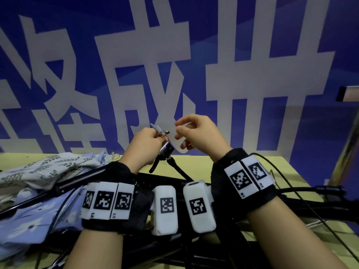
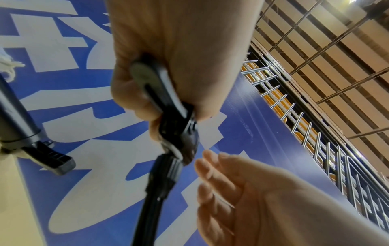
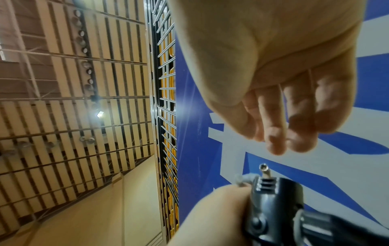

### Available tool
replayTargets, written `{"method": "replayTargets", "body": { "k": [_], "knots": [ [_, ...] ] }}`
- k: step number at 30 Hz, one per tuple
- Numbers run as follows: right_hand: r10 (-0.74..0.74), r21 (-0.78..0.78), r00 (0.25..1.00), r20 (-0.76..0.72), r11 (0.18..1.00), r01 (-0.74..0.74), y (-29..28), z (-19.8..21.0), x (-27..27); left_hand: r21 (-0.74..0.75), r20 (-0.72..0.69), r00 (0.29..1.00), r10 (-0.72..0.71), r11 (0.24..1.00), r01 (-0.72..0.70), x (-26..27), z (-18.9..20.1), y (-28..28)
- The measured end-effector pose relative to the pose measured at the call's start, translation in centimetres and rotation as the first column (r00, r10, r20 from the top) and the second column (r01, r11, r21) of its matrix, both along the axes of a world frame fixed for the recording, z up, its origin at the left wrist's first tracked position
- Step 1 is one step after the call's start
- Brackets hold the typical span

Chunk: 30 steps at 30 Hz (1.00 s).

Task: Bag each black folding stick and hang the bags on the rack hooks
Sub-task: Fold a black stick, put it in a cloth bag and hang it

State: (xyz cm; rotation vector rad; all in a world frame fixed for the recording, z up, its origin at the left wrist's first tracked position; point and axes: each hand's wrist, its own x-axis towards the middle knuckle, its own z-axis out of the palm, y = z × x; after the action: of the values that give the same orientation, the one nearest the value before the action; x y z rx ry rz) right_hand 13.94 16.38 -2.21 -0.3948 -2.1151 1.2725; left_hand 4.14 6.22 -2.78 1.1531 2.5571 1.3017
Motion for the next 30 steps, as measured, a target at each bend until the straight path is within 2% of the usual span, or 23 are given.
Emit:
{"method": "replayTargets", "body": {
  "k": [2, 5, 7, 9, 11, 13, 14, 15, 16, 17, 20, 22, 24, 27, 30],
  "knots": [
    [0.036, -0.054, 0.997, 0.063, 0.998, -0.033, 0.0, 0.3, 0.8, -0.002, 0.019, 1.000, 0.006, 1.000, -0.006, 0.1, -0.1, -0.2],
    [0.050, -0.045, 0.987, 0.150, 0.998, -0.043, -0.5, 0.8, 2.2, 0.024, 0.062, 0.998, -0.007, 1.000, 0.005, 0.5, -0.3, -0.2],
    [0.008, -0.092, 1.000, 0.022, 0.996, -0.006, -0.7, 1.4, 3.1, 0.051, 0.088, 0.996, -0.007, 0.999, 0.002, 0.7, -0.4, -0.4],
    [-0.028, -0.248, 0.981, -0.192, 0.969, -0.021, -0.5, 2.3, 4.0, 0.076, 0.102, 0.995, -0.011, 0.997, 0.003, 0.8, -0.3, -0.4],
    [-0.070, -0.475, 0.938, -0.340, 0.873, -0.107, 0.0, 2.9, 4.6, 0.115, 0.135, 0.990, -0.028, 0.993, 0.012, 0.6, -0.3, -0.4],
    [-0.135, -0.712, 0.916, -0.378, 0.675, -0.194, 0.5, 3.1, 5.2, 0.147, 0.182, 0.983, -0.029, 0.989, 0.002, 0.6, -0.3, -0.5],
    [-0.153, -0.784, 0.915, -0.372, 0.580, -0.221, 0.6, 3.2, 5.4, 0.155, 0.196, 0.980, -0.022, 0.988, -0.009, 0.6, -0.3, -0.6],
    [-0.154, -0.817, 0.919, -0.364, 0.526, -0.235, 0.8, 3.3, 5.8, 0.161, 0.201, 0.979, -0.019, 0.987, -0.014, 0.4, -0.3, -0.5],
    [-0.144, -0.822, 0.925, -0.351, 0.520, -0.231, 0.8, 3.4, 6.2, 0.162, 0.204, 0.979, -0.020, 0.987, -0.014, 0.3, -0.3, -0.5],
    [-0.129, -0.806, 0.934, -0.334, 0.552, -0.212, 0.9, 3.5, 6.7, 0.163, 0.204, 0.979, -0.021, 0.987, -0.013, 0.2, -0.3, -0.4],
    [-0.080, -0.673, 0.970, -0.230, 0.733, -0.098, 0.8, 3.3, 8.4, 0.154, 0.186, 0.982, -0.019, 0.988, -0.010, 0.3, -0.3, -0.5],
    [-0.019, -0.569, 0.997, -0.077, 0.822, -0.029, 0.7, 2.6, 9.2, 0.155, 0.148, 0.989, -0.003, 0.988, -0.020, 0.5, -0.1, -0.6],
    [0.045, -0.481, 0.992, 0.121, 0.876, 0.019, 0.4, 1.6, 9.8, 0.170, 0.103, 0.995, 0.013, 0.985, -0.030, 1.0, 0.3, -0.8],
    [0.061, -0.243, 0.910, 0.410, 0.969, 0.044, -1.0, 0.0, 10.6, 0.143, 0.057, 0.998, 0.024, 0.989, -0.032, 2.2, 0.8, -1.2],
    [0.002, 0.028, 0.749, 0.662, 0.999, -0.028, -2.6, -1.4, 11.6, 0.109, 0.129, 0.992, -0.009, 0.994, -0.006, 3.3, 0.9, -1.6]
  ]
}}
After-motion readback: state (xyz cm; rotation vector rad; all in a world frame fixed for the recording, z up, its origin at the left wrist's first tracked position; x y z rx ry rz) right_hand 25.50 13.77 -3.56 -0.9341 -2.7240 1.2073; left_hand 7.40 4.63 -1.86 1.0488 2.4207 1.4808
